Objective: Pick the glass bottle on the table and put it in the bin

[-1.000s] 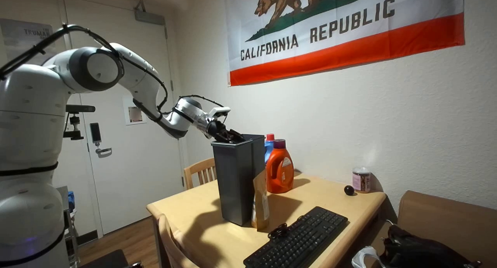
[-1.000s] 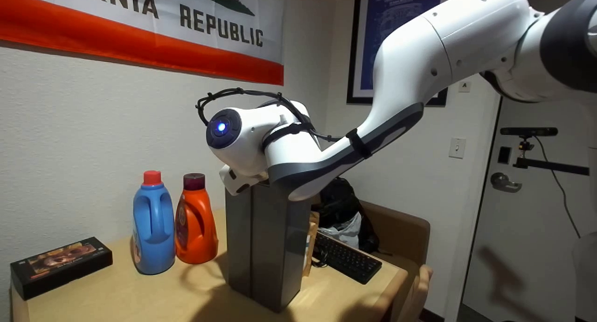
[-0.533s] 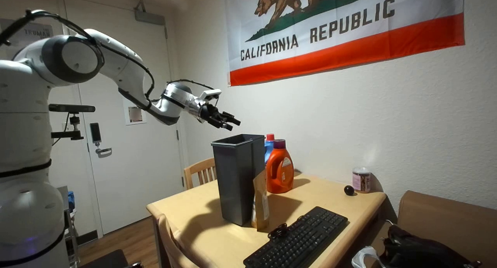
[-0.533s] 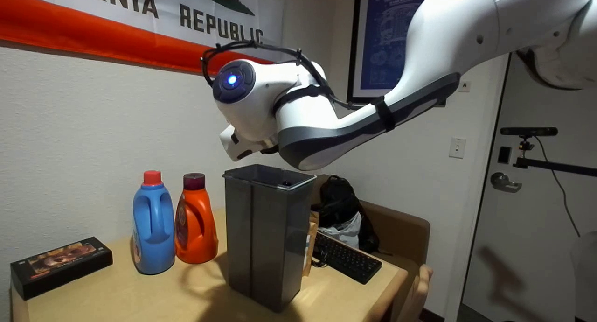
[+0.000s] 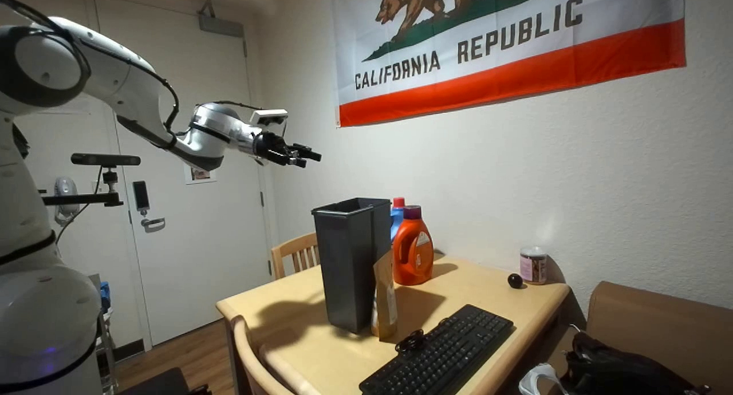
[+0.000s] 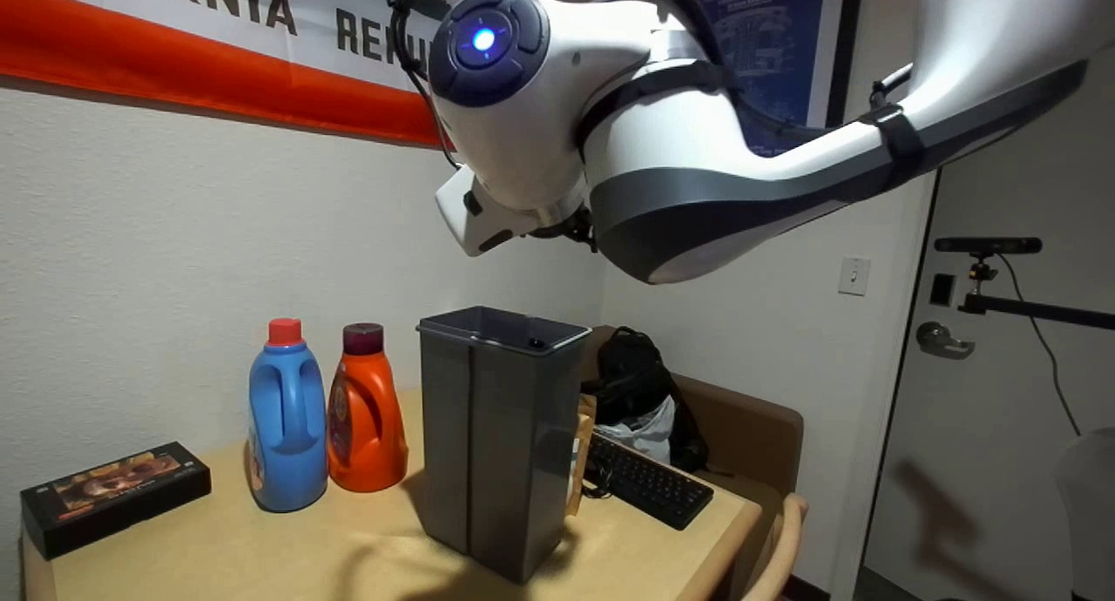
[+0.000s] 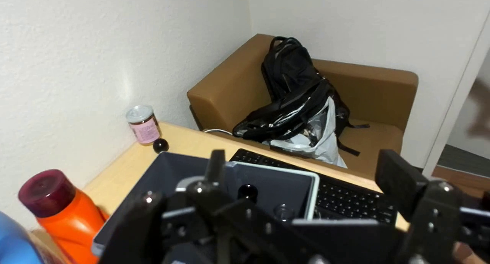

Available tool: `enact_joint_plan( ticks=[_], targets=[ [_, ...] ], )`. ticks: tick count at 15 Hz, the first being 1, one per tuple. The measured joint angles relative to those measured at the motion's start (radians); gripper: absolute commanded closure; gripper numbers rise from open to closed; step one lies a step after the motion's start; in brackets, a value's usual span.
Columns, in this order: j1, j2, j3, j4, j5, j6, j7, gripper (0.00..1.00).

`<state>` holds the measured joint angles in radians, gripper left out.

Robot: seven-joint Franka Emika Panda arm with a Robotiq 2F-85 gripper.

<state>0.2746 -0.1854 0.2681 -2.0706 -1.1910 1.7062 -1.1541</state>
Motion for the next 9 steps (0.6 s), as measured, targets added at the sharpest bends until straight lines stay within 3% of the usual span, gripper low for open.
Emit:
enact_joint_plan(
  ticks=[6,9],
  targets=[
    [0.014,-0.103,0.003,-0.106,0.092,-0.21,0.081,0.0],
    [0.014,-0.131,-0.022,-0.158,0.145,-0.233,0.104,0.0]
  ],
)
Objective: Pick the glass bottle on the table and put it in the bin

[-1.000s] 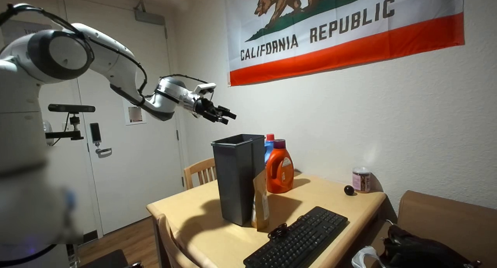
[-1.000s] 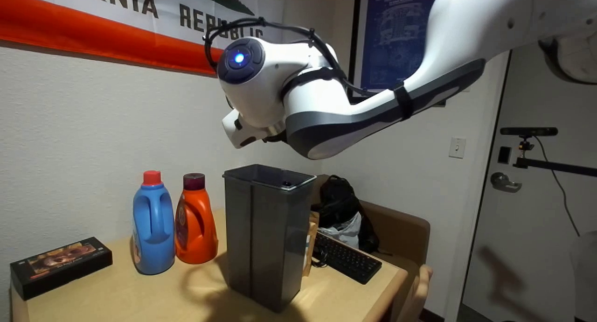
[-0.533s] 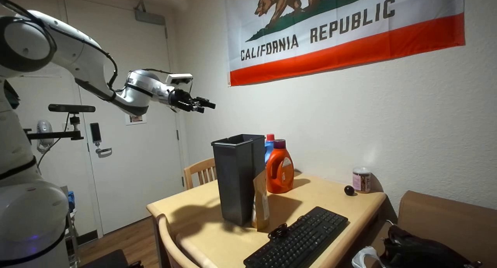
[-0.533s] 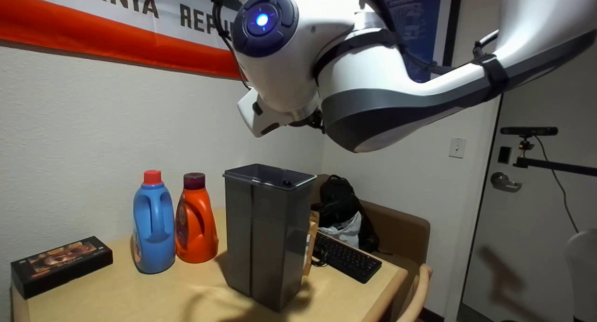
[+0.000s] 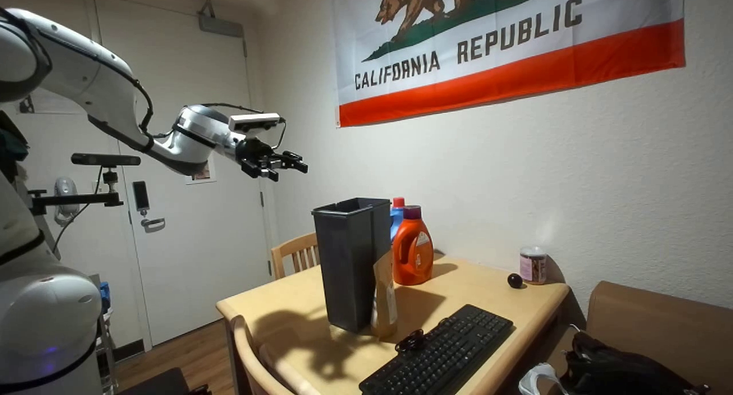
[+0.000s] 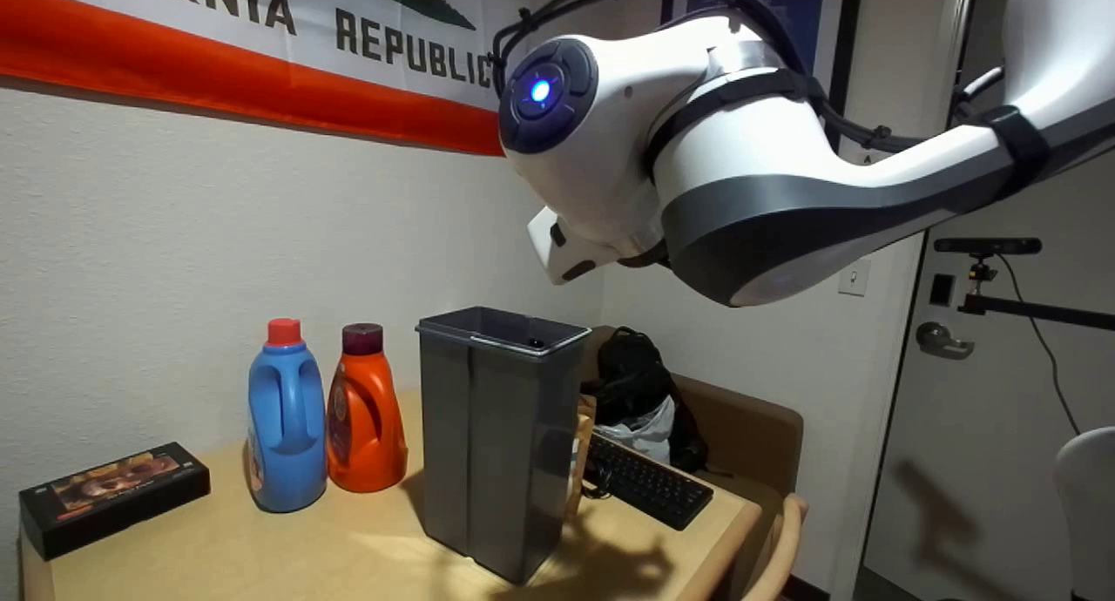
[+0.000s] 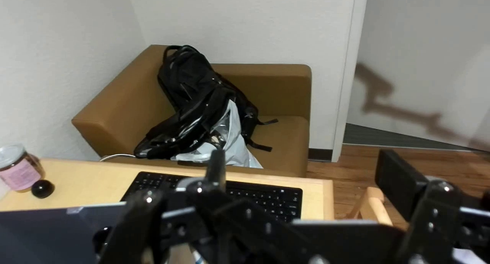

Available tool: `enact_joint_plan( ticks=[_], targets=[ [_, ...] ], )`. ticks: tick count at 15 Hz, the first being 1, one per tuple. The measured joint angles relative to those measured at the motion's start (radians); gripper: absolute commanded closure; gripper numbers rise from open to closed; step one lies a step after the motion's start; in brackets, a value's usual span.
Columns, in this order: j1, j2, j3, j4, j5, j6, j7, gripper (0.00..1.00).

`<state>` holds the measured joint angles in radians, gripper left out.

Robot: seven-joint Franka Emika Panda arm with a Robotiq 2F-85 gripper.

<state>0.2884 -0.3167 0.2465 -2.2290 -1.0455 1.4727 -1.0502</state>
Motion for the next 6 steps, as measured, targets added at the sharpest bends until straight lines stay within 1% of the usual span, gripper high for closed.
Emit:
enact_joint_plan(
  ticks=[3,6],
  targets=[
    [0.001,-0.012,-0.032,-0.046,0.026,0.021,0.0,0.0],
    [0.0,-0.014,-0.062,-0.088,0.037,0.07,0.001,0.0]
  ],
)
